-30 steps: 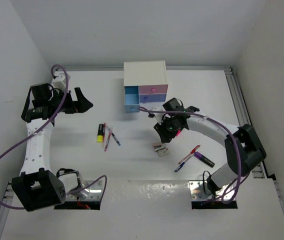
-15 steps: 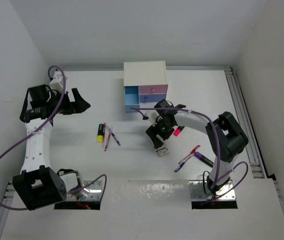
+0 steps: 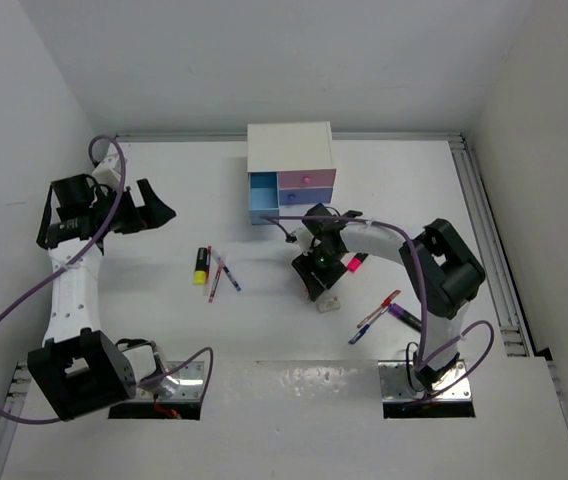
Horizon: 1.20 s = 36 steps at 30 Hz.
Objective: Sort the stationery into containers
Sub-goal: Grab a piece of stationery with the right arm
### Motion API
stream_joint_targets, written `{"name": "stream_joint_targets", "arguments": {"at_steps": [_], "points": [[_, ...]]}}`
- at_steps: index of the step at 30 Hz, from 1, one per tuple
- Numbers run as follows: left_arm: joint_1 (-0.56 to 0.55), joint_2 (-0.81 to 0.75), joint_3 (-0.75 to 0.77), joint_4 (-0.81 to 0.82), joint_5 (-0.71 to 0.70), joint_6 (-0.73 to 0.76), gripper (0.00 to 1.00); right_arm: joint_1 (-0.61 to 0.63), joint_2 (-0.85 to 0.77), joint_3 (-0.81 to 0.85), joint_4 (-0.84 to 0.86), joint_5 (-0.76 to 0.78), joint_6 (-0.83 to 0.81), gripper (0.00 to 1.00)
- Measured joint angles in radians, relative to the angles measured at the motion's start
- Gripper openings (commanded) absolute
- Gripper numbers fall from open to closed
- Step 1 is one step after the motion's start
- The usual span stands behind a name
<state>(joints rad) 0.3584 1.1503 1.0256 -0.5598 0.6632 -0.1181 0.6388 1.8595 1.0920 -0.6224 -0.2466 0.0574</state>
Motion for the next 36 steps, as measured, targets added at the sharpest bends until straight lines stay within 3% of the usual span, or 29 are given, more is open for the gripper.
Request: {"name": "stream_joint_targets", "arguments": {"at_steps": [7, 8, 11, 14, 22, 26, 29, 32, 36], "points": [[0.025, 0.000, -0.001, 0.000, -0.002, -0.002, 0.99, -0.001, 0.002, -0.016, 0.018, -0.015, 0.030, 0.31], [0.028, 0.000, -0.001, 0.000, -0.001, -0.002, 0.99, -0.002, -0.003, -0.026, 0.025, -0.022, 0.031, 0.22], [0.033, 0.000, -0.002, 0.002, 0.000, -0.002, 0.98, -0.011, -0.026, -0.062, 0.050, -0.045, 0.032, 0.09], [0.036, -0.006, -0.014, 0.029, 0.004, -0.002, 0.97, -0.039, -0.058, -0.092, 0.060, -0.058, 0.029, 0.02], [0.037, -0.128, -0.100, 0.116, 0.041, -0.004, 0.94, -0.141, -0.151, -0.169, 0.097, -0.104, 0.022, 0.00], [0.037, -0.195, -0.142, 0.181, 0.151, 0.031, 0.91, -0.146, -0.197, -0.154, 0.082, -0.181, 0.021, 0.00], [0.025, -0.259, -0.169, 0.190, 0.280, 0.150, 0.88, -0.146, -0.217, -0.087, 0.026, -0.266, 0.014, 0.00], [-0.039, -0.318, -0.135, 0.087, 0.399, 0.452, 0.83, -0.135, -0.220, 0.027, -0.061, -0.358, -0.027, 0.00], [-0.194, -0.348, -0.039, -0.102, 0.453, 0.872, 0.77, -0.089, -0.220, 0.159, -0.186, -0.468, -0.100, 0.00]]}}
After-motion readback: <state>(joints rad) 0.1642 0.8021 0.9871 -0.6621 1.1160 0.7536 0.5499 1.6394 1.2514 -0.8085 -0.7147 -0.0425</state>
